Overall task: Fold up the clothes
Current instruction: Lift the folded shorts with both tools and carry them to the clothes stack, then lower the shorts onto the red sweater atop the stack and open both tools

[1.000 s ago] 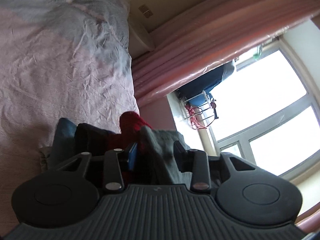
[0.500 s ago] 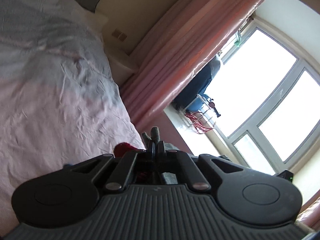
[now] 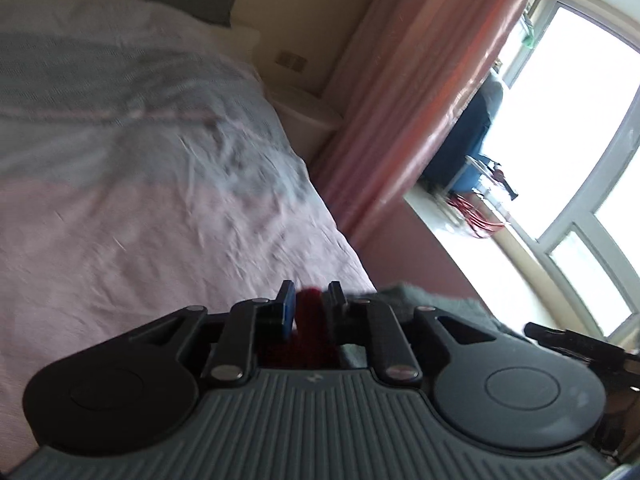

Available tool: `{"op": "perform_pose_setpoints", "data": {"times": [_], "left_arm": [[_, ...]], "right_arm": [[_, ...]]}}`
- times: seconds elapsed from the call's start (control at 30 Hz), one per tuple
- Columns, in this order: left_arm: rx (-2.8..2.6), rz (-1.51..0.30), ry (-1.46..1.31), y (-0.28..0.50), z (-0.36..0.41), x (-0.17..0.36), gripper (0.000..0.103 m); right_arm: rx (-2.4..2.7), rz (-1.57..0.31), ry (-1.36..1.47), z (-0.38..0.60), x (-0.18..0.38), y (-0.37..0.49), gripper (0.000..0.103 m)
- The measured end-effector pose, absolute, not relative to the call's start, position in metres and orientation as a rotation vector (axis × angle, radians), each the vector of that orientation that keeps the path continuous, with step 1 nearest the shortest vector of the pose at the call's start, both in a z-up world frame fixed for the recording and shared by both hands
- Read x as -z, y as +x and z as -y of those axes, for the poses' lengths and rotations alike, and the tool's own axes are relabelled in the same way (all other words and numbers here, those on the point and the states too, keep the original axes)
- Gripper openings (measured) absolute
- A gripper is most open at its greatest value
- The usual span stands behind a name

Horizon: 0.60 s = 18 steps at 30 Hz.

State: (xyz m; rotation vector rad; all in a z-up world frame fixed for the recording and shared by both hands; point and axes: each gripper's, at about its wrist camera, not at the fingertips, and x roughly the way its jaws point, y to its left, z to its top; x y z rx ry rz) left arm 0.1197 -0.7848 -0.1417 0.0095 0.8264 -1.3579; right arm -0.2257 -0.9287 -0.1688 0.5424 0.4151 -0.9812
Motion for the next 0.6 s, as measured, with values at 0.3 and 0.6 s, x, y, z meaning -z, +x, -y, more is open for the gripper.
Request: {"op": "perform_pose_setpoints", "data": {"times": [0.3, 0.6], "left_arm": [[1.435, -0.698, 0.202, 0.045, 0.818, 0.134, 0.012], [1.365, -0.681, 0.175, 0.050, 0.801, 0.173, 0.017]], "right_arm": [[0.793, -0.441, 0.344, 0.877, 0.177, -0.147, 0.019], [0.796, -0.534, 0.286, 0.869, 0.235, -0.116, 0.020]]}}
